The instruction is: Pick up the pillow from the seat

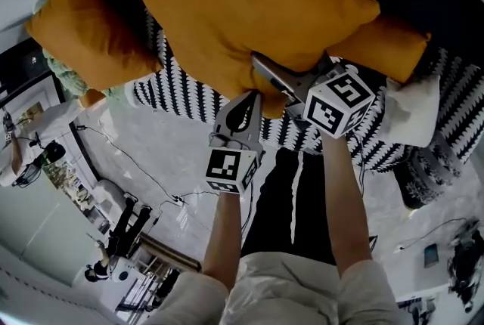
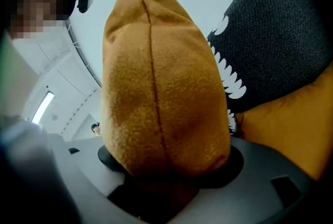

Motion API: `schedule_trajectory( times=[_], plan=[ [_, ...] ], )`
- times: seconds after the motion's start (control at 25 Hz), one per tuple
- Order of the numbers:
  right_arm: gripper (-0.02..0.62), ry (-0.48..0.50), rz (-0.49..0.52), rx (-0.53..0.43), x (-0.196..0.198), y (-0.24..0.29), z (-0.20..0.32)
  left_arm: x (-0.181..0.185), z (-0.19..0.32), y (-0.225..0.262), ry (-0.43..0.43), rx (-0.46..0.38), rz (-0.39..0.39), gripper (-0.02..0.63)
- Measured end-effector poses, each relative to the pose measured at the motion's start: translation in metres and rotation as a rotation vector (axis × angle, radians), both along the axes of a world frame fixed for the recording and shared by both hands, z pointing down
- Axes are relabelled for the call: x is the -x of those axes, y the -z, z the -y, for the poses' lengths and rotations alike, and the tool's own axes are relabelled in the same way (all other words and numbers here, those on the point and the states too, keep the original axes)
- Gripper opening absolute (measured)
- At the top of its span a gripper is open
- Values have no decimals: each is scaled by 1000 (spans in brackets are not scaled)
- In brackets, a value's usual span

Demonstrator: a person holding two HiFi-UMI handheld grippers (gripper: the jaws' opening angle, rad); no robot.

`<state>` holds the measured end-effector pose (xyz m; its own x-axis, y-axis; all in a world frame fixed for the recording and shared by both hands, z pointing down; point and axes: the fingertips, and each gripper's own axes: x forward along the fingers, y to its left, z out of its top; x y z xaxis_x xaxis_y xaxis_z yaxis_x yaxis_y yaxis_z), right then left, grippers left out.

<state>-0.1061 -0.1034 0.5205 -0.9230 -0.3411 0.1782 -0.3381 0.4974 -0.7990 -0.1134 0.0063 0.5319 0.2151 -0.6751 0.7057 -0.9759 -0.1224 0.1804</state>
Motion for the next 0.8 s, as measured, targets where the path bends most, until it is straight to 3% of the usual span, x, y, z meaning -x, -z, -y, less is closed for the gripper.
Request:
schedule_trajectory(
  times=[0.4,0.8],
  plan=[
    [336,-107,-71,52,-7,38,-41,13,-39,44,20,4,-6,6],
    [318,-212,-169,36,-8,79,-83,55,-55,105,26,-101,21,6]
  ],
)
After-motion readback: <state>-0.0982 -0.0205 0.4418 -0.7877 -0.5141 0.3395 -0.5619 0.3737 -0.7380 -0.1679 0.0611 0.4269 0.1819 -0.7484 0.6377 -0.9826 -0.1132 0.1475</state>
